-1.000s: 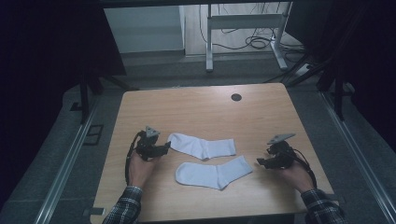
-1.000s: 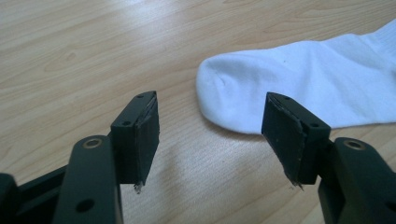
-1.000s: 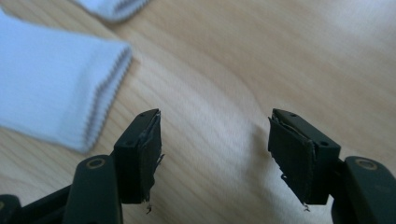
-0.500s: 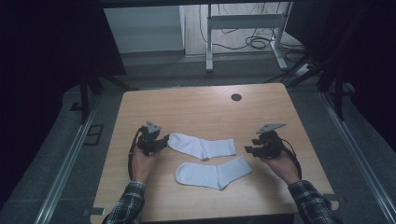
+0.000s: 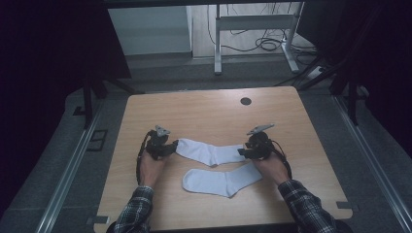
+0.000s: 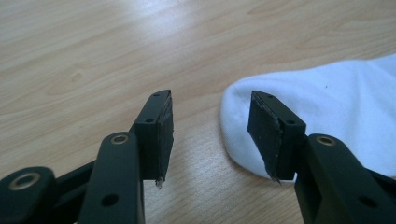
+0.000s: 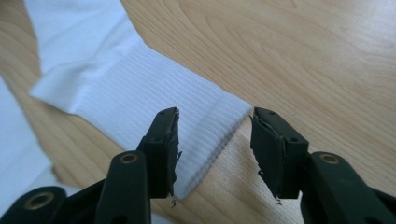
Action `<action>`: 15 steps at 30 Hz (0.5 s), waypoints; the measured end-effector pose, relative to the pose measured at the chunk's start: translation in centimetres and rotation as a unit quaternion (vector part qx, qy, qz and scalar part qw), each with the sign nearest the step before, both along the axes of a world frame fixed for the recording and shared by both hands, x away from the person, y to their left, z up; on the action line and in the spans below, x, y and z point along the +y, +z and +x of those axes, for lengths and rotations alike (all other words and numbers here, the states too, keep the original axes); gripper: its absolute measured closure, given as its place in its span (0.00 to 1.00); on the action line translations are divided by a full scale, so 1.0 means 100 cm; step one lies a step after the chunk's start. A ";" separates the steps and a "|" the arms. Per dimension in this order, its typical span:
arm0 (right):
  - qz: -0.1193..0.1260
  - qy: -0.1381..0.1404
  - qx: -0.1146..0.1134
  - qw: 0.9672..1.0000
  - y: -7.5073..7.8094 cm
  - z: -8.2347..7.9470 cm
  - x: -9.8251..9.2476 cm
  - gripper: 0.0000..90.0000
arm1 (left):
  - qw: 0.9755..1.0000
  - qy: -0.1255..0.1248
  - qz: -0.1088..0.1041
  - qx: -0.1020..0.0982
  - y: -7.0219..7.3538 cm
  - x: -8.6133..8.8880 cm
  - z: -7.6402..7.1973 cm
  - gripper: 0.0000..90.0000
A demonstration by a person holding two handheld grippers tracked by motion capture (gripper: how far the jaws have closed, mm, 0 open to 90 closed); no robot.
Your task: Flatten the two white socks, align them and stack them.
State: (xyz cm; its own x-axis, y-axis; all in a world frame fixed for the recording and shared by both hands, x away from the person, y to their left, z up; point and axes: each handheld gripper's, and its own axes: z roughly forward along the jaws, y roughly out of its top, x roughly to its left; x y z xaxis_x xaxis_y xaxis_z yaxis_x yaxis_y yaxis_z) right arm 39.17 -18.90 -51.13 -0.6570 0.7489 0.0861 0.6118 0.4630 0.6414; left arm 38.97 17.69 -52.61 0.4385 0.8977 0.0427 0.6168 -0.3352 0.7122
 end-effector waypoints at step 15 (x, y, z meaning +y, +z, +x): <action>-0.029 0.023 0.010 0.999 -0.011 -0.005 0.013 0.87 | 0.999 -0.016 -0.005 0.044 -0.008 -0.008 0.003 0.85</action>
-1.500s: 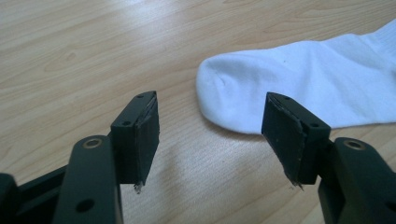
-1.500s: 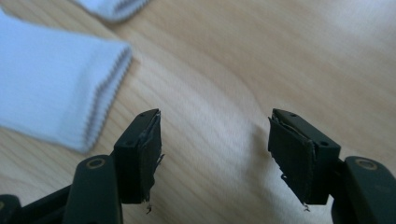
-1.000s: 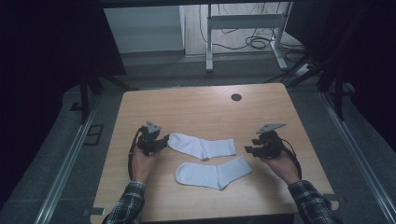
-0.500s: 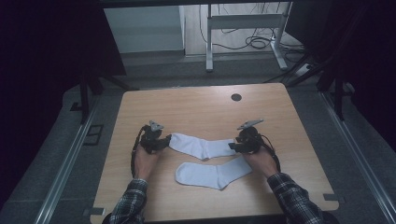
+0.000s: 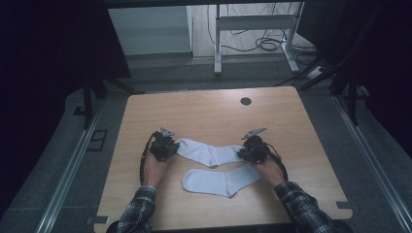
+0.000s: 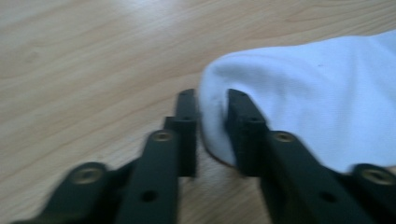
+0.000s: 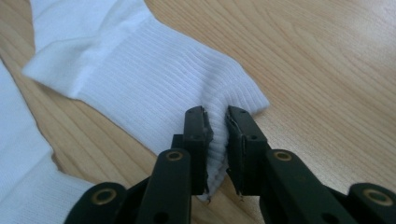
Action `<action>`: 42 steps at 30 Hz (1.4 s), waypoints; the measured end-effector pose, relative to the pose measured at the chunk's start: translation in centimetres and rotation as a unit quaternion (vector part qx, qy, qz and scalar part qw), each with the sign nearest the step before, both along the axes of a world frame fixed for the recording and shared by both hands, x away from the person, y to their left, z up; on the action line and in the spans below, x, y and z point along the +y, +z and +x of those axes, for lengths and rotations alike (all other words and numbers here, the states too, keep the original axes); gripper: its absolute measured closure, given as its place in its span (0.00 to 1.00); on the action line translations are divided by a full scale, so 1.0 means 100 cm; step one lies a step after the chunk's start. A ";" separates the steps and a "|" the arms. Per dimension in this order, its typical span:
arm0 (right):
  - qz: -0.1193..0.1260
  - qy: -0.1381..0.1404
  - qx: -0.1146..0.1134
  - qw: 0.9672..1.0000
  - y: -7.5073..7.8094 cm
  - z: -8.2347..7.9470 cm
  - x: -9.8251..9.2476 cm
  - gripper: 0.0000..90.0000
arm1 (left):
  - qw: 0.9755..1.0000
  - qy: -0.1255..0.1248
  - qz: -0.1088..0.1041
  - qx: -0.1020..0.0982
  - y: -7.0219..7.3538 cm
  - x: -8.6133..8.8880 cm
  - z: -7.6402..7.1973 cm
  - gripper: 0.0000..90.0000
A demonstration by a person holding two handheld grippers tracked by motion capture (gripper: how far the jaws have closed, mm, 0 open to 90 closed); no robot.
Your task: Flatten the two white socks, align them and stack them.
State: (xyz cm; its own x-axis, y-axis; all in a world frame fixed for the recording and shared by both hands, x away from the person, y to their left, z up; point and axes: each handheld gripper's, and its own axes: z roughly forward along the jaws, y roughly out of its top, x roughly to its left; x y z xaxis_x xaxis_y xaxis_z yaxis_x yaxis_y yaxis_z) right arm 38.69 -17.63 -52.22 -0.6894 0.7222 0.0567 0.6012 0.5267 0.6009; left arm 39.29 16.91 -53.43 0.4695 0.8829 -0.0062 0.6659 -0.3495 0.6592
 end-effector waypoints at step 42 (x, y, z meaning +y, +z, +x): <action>0.032 0.033 -0.044 0.998 0.045 -0.028 -0.037 0.87 | 0.995 -0.042 -0.080 -0.037 0.052 -0.003 -0.073 0.96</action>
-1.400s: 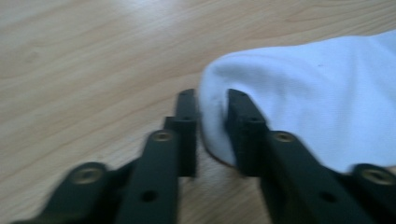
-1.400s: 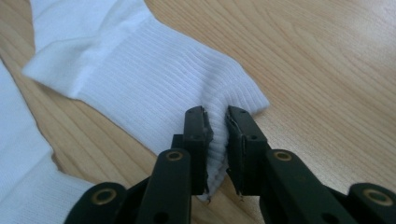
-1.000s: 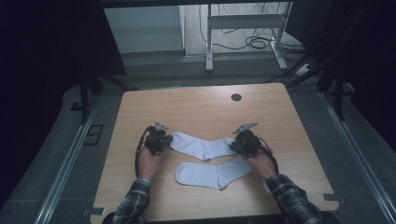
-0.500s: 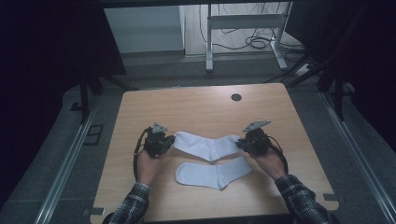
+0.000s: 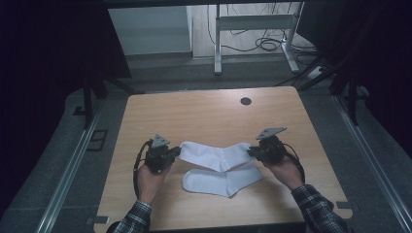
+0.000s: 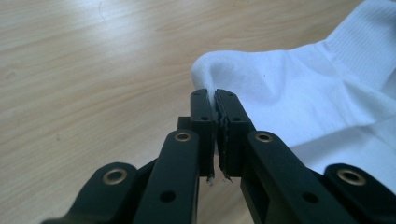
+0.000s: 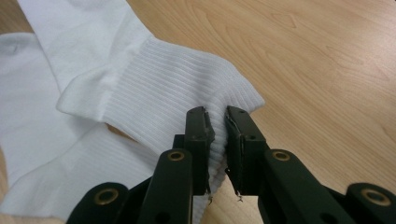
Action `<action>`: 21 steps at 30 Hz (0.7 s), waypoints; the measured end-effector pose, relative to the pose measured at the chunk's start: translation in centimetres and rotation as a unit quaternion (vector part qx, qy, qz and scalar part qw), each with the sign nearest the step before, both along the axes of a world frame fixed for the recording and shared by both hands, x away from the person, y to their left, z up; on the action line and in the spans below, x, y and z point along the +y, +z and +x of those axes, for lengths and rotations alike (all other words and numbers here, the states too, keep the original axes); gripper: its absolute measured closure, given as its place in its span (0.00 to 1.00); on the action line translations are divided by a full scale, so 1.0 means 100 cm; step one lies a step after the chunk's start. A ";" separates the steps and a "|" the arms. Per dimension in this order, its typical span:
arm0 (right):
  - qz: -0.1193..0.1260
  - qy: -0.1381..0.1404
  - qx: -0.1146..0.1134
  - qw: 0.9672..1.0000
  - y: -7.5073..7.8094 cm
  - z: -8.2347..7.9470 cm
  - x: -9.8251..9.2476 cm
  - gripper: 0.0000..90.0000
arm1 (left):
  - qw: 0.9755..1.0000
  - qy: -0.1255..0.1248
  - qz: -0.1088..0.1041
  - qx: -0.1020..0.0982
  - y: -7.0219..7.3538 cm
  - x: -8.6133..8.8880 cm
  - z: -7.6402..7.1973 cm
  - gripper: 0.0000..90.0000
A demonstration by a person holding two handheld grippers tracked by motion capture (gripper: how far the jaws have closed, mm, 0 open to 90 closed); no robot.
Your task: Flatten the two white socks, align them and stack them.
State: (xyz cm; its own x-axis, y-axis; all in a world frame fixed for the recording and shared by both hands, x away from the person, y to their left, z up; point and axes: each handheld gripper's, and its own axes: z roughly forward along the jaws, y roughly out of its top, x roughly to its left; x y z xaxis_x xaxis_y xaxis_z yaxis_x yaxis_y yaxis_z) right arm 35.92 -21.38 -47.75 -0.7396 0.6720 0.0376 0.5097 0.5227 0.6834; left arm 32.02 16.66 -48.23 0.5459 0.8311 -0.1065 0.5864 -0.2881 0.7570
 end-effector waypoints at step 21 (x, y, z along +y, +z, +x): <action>-0.007 0.026 0.017 0.999 0.004 -0.038 -0.019 0.87 | 0.998 -0.051 0.038 0.014 0.000 -0.019 -0.050 0.96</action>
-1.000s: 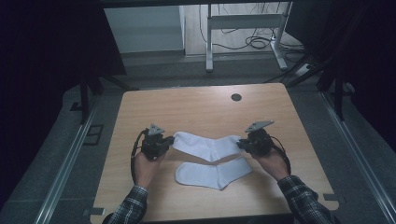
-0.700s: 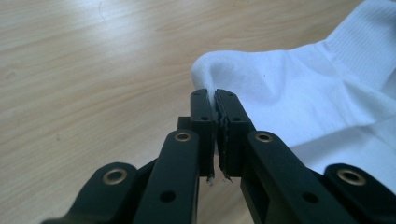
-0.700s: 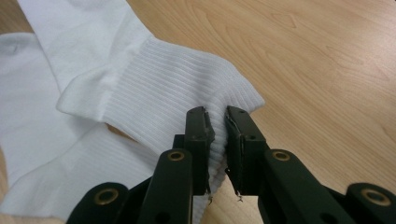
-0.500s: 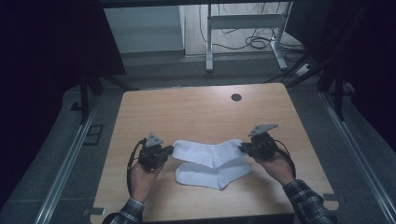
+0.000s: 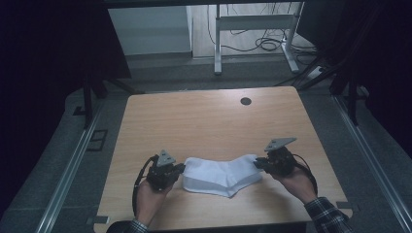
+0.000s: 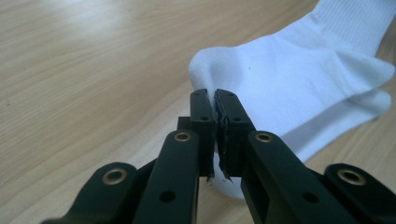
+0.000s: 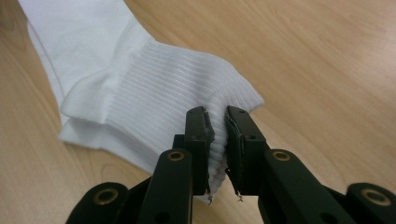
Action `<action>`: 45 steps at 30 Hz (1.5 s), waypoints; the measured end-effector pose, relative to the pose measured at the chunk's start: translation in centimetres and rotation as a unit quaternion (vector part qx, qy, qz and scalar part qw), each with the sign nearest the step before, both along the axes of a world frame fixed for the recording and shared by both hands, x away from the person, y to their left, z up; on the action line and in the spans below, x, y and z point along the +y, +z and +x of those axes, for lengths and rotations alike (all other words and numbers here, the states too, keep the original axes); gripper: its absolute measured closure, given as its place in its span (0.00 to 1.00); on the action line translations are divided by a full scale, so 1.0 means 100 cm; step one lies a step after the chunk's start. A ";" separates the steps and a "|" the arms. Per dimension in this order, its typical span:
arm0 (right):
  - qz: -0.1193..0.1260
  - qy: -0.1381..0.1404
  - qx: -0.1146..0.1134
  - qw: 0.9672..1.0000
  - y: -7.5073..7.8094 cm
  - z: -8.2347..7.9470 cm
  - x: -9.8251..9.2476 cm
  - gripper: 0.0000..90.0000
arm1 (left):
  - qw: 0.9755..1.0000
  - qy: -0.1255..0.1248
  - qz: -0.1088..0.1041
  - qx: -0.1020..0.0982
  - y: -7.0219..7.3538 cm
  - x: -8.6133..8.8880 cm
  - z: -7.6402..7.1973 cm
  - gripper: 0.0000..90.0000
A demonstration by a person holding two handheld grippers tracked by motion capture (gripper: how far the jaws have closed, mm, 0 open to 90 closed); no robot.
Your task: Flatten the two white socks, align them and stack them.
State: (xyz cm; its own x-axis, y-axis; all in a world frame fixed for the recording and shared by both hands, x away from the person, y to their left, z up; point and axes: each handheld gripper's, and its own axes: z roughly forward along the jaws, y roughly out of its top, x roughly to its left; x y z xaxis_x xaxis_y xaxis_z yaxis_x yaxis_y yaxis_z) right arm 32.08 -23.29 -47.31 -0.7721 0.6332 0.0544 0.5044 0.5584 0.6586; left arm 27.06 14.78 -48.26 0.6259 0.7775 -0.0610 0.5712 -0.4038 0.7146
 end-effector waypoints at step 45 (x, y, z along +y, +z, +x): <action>-0.028 -0.013 0.083 0.996 -0.042 0.011 0.004 0.78 | 0.996 0.004 0.046 0.082 -0.041 -0.013 0.014 0.57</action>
